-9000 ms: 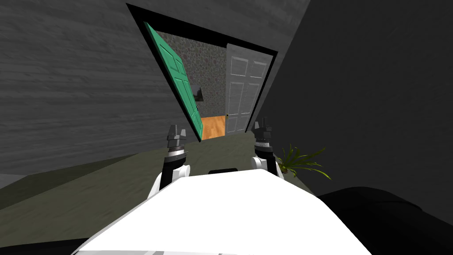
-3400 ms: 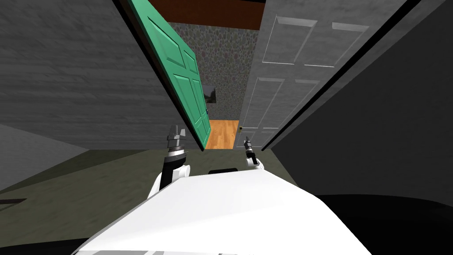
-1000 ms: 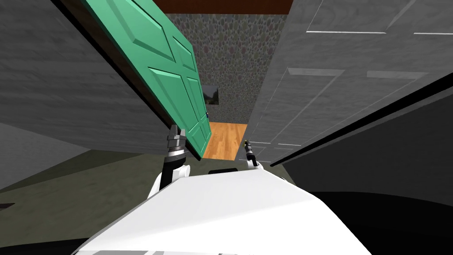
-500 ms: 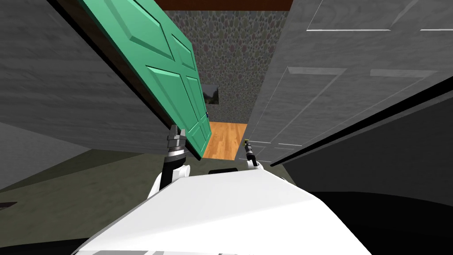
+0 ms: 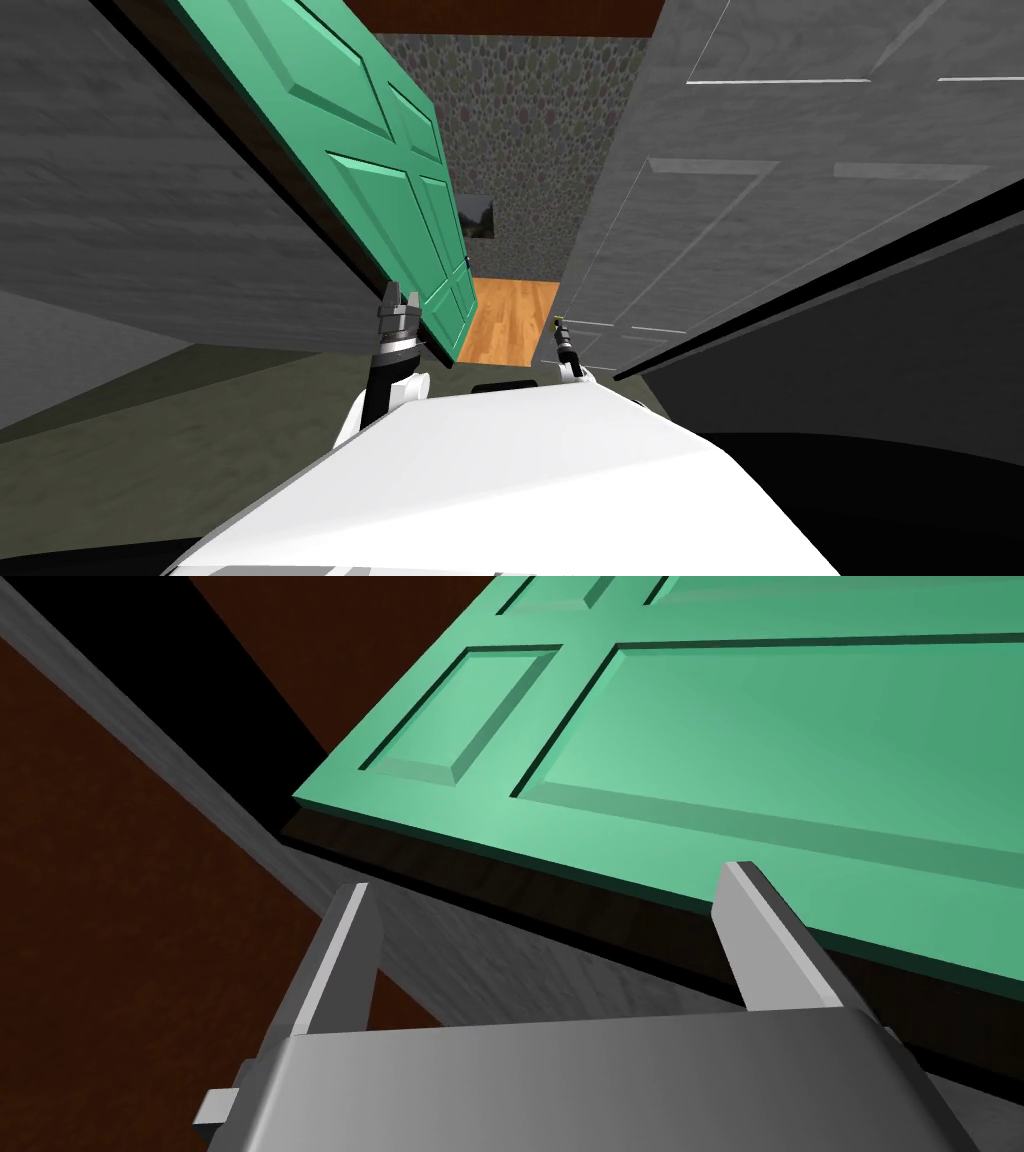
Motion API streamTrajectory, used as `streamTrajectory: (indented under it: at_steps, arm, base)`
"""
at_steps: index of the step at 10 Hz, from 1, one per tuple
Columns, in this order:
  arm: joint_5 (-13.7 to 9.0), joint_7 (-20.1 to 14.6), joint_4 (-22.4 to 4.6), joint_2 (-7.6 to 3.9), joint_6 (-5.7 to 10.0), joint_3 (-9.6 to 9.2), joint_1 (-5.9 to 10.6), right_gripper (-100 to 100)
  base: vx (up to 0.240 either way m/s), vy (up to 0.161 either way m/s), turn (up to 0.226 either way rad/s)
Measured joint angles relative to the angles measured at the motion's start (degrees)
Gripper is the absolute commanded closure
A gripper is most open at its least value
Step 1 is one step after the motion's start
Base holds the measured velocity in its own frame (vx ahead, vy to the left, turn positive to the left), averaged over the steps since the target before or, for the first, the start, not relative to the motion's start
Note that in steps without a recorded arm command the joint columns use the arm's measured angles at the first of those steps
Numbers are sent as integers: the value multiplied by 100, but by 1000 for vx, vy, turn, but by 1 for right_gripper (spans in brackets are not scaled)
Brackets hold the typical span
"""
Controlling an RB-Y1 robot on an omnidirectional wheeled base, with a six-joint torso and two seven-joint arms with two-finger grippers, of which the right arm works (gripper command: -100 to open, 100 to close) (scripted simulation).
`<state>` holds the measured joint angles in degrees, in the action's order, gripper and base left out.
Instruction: Push the door open
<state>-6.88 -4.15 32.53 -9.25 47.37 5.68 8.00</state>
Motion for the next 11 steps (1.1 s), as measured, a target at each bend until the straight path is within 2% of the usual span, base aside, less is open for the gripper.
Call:
streamTrajectory:
  at_steps: [1, 2, 3, 4, 5, 6, 7, 8, 9, 10, 11]
  arm:
    - [-23, 28, 154, 12, -54, 42, -82, 100]
    - [-44, 36, 200, -2, -82, 76, -97, 100]
    - [-68, 43, 235, -15, -86, 116, -107, 100]
    - [-98, 69, 153, -21, -49, 171, -51, 100]
    - [-123, 110, 319, -1, -123, 216, -147, 100]
    - [-141, 112, 144, -29, -54, 246, -49, 100]
    - [-176, 93, -157, -69, 99, 300, 78, 100]
    - [-202, 101, -331, -81, 189, 347, 158, 100]
    - [-210, 133, -132, -66, 91, 366, 52, 100]
    - [-212, 153, -23, -55, 31, 372, 14, 100]
    - [-248, 188, -62, -39, -18, 428, 52, 100]
  base:
    - [213, 9, -34]
    - [184, 5, -16]
    - [179, 23, -33]
    - [201, 28, -47]
    - [129, 11, -27]
    - [165, 25, -35]
    - [154, 32, -54]
    - [75, 6, -11]
    - [15, -11, 6]
    - [127, 1, -57]
    - [186, 21, -33]
